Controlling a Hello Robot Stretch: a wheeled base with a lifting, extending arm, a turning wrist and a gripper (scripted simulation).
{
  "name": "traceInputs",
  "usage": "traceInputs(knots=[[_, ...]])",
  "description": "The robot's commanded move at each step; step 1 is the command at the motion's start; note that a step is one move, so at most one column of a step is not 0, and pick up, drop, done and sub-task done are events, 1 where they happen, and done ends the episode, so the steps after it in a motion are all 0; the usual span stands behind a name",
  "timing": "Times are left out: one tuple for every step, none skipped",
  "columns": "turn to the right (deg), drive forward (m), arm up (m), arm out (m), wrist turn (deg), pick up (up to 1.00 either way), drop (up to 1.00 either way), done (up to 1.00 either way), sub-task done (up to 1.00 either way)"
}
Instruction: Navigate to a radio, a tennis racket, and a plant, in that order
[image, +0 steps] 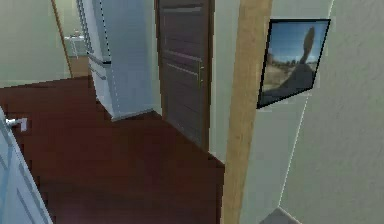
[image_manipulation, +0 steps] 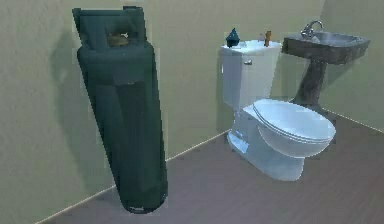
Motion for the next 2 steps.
traceInputs(knots=[[-18.0,0.00,0.00,0.00,0.0,0.00,0.00,0.00,0.00],[0.0,1.00,0.00,0.00,0.0,0.00,0.00,0.00,0.00]])
